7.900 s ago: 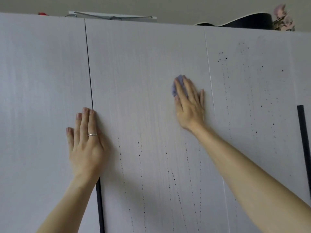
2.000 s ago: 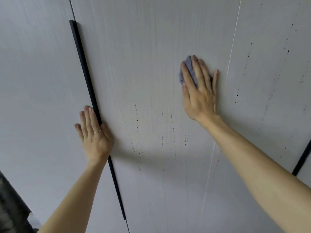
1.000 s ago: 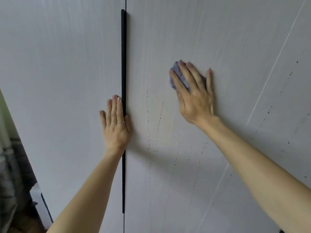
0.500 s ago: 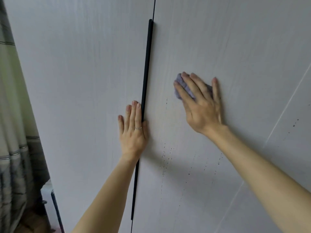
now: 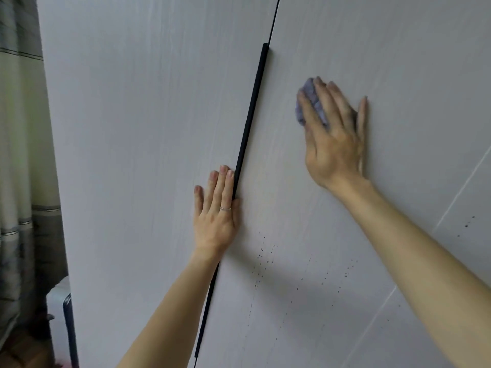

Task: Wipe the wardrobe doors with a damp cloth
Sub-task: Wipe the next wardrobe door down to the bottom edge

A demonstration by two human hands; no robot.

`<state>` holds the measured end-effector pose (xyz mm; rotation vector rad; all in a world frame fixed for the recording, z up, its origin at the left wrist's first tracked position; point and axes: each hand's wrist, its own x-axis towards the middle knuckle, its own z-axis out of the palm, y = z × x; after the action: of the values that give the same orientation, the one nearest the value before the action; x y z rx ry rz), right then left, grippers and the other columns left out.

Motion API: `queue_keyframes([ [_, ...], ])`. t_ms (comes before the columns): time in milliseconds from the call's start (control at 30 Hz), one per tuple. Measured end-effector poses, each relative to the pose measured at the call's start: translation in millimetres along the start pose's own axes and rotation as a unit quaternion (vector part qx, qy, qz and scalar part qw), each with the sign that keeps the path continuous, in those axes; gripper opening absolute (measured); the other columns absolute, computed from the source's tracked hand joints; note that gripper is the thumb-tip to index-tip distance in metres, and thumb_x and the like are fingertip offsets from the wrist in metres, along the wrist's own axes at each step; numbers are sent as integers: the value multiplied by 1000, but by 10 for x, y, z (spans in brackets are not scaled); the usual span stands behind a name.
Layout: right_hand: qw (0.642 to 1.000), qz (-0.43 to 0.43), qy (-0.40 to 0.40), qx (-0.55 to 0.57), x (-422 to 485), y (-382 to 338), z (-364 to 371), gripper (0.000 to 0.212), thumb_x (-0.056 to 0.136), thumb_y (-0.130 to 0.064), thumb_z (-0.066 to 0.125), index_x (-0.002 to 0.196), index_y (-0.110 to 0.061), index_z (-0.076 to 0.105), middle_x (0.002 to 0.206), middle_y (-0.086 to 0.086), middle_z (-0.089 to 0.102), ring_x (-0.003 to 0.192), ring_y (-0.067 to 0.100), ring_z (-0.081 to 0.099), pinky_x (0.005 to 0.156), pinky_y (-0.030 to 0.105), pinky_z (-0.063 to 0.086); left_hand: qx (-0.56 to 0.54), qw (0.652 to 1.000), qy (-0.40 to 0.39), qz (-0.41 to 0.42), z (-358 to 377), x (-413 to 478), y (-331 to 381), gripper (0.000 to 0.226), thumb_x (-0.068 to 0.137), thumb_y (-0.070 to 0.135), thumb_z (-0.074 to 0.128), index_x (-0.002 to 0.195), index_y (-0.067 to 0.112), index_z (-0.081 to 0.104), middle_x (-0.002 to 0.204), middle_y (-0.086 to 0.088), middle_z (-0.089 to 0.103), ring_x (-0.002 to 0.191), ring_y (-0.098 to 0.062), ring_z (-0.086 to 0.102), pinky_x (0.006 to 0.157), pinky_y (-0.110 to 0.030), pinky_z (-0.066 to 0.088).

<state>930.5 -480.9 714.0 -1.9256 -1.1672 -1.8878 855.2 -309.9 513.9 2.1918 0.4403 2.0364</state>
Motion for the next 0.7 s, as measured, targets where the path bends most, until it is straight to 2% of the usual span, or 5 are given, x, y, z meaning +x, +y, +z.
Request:
queue_keyframes([
  [67, 1000, -19, -22, -8, -347, -170, 76, 53, 100, -17, 44, 153, -24, 40, 161, 3, 33, 149, 21, 28, 121, 55, 6, -2, 1000, -4, 5, -10, -16, 22, 52, 110, 27, 24, 160, 20, 14, 162, 1, 24, 153, -13, 16, 124, -44, 13],
  [233, 899, -417, -132, -9, -762, -243, 203, 61, 92, -11, 44, 152, -23, 41, 160, 0, 35, 148, 17, 32, 120, 53, 16, -1, 999, -40, 17, -95, -14, -35, 59, 106, 25, 33, 161, 21, 11, 164, 0, 23, 154, -14, 14, 125, -41, 9],
  [500, 998, -60, 4, -10, 83, -313, 110, 52, 101, -20, 47, 152, -24, 41, 160, 0, 35, 148, 18, 32, 120, 56, 17, 7, 998, -57, 21, -104, 6, -64, 60, 105, 23, 30, 161, 21, 8, 165, 1, 20, 154, -14, 12, 125, -42, 7],
  [600, 987, -143, -72, -13, -747, -533, 193, 65, 91, -18, 52, 154, -24, 37, 163, -1, 29, 150, 18, 27, 120, 55, 18, 18, 998, -57, 28, -129, 8, -73, 55, 108, 26, 25, 161, 18, 12, 164, -1, 22, 154, -15, 14, 125, -43, 11],
  [700, 913, -359, -192, -31, -1619, -479, 151, 75, 80, -16, 51, 154, -25, 37, 162, -3, 30, 149, 16, 25, 117, 53, 17, 25, 997, -67, 33, -156, 9, -90, 54, 109, 27, 22, 160, 15, 10, 165, -3, 19, 154, -15, 10, 125, -44, 9],
])
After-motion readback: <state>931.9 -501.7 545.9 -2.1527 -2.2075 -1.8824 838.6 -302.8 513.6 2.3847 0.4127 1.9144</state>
